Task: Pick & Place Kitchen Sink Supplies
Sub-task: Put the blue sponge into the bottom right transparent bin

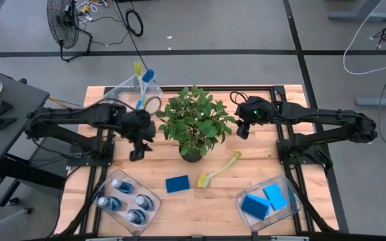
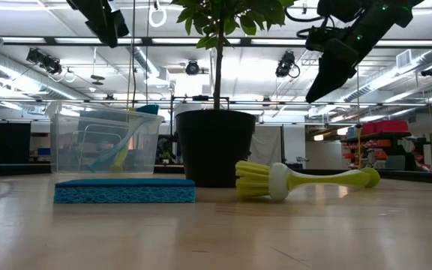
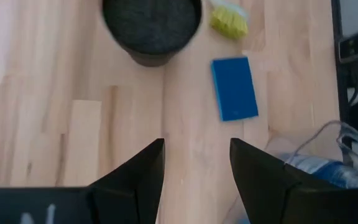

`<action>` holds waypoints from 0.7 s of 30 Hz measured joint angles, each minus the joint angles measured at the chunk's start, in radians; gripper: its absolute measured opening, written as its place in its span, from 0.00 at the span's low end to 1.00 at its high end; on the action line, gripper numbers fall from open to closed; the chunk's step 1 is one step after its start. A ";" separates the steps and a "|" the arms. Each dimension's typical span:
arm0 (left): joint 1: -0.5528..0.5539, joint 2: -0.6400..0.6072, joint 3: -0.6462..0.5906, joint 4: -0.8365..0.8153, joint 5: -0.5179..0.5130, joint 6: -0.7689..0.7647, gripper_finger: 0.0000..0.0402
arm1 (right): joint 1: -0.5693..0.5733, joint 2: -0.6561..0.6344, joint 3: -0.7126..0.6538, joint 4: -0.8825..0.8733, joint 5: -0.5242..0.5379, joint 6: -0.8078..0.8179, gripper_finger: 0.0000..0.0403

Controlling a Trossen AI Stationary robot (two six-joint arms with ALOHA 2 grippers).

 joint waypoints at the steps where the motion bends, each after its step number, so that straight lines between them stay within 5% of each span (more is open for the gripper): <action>1: -0.012 0.014 0.000 0.004 0.000 0.000 0.46 | 0.000 0.000 0.000 0.000 0.000 0.006 0.41; 11: -0.125 0.064 -0.007 0.024 -0.111 0.005 0.46 | 0.000 0.000 0.000 0.004 0.000 0.021 0.41; 21: -0.218 -0.008 -0.228 0.254 -0.127 -0.106 0.46 | 0.001 0.000 0.000 0.009 -0.002 0.020 0.41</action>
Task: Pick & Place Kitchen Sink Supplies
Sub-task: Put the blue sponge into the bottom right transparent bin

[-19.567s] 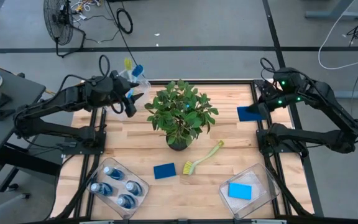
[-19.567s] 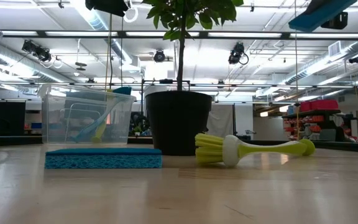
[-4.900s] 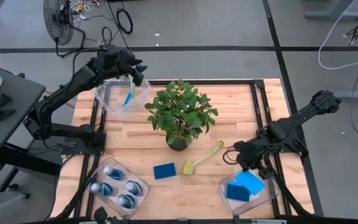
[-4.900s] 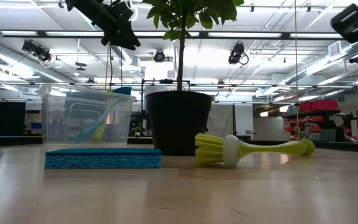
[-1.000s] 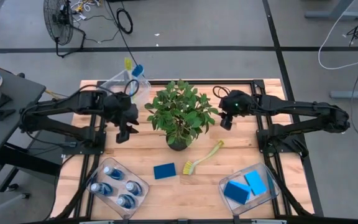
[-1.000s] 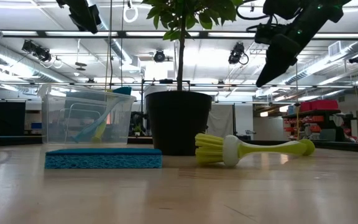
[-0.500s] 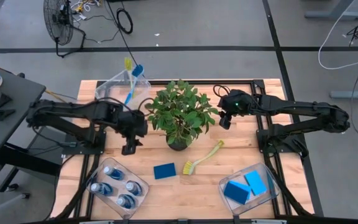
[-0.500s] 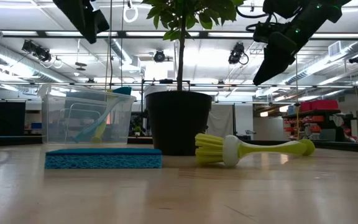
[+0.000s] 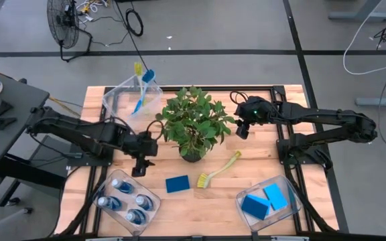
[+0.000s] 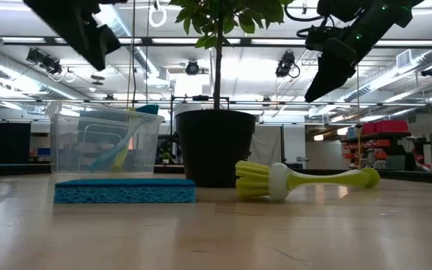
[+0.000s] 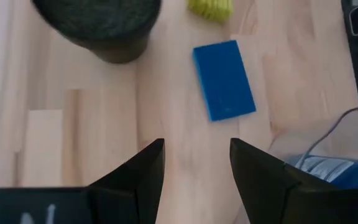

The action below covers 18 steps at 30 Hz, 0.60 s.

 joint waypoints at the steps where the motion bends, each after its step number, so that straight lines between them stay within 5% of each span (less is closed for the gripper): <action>1: -0.010 0.000 -0.016 0.014 0.001 -0.004 0.46 | 0.000 0.000 0.000 0.000 0.000 0.000 0.41; 18: -0.089 0.004 -0.288 0.471 -0.012 -0.266 0.46 | -0.001 0.000 0.000 0.006 0.001 0.024 0.41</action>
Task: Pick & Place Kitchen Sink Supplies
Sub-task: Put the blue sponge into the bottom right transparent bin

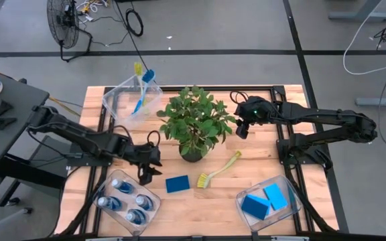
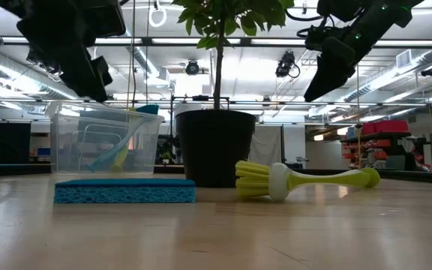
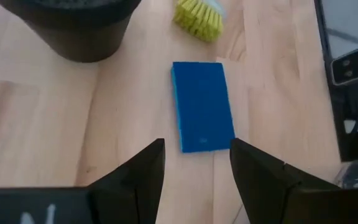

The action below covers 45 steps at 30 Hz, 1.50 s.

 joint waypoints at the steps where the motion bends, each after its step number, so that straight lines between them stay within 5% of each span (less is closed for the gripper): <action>1: -0.002 0.000 -0.016 0.036 -0.002 -0.017 0.46 | 0.000 0.000 0.000 0.001 0.000 0.001 0.41; 15: -0.022 0.071 -0.083 0.345 -0.066 -0.029 0.46 | 0.001 0.000 0.000 0.059 -0.006 0.022 0.41; 33: -0.043 0.411 0.031 0.356 -0.034 -0.112 0.46 | 0.001 0.000 0.000 0.081 -0.026 0.006 0.41; 45: -0.037 0.439 0.031 0.350 -0.032 -0.094 0.46 | 0.001 0.000 0.000 0.082 -0.026 -0.008 0.41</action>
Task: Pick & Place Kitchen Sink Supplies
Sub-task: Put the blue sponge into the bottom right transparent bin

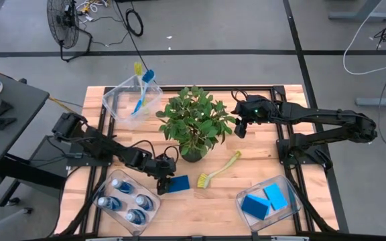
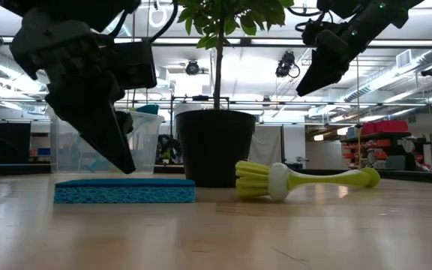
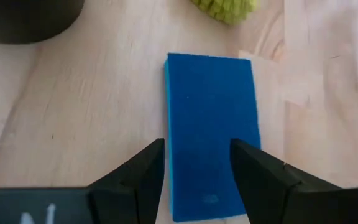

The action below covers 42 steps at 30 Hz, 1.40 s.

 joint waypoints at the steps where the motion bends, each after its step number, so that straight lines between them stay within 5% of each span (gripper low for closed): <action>1: 0.000 0.001 0.000 -0.006 0.000 0.001 0.46 | 0.000 0.000 0.000 0.000 0.000 0.000 0.41; 15: 0.002 0.064 0.000 0.015 0.066 -0.003 0.44 | 0.000 0.000 0.000 0.000 0.000 -0.015 0.41; 33: 0.011 0.064 0.002 0.016 0.134 -0.005 0.02 | 0.000 0.000 0.000 0.000 0.000 -0.026 0.41; 42: 0.045 0.066 0.091 -0.058 0.203 0.056 0.01 | 0.000 0.000 0.000 0.000 0.000 -0.034 0.41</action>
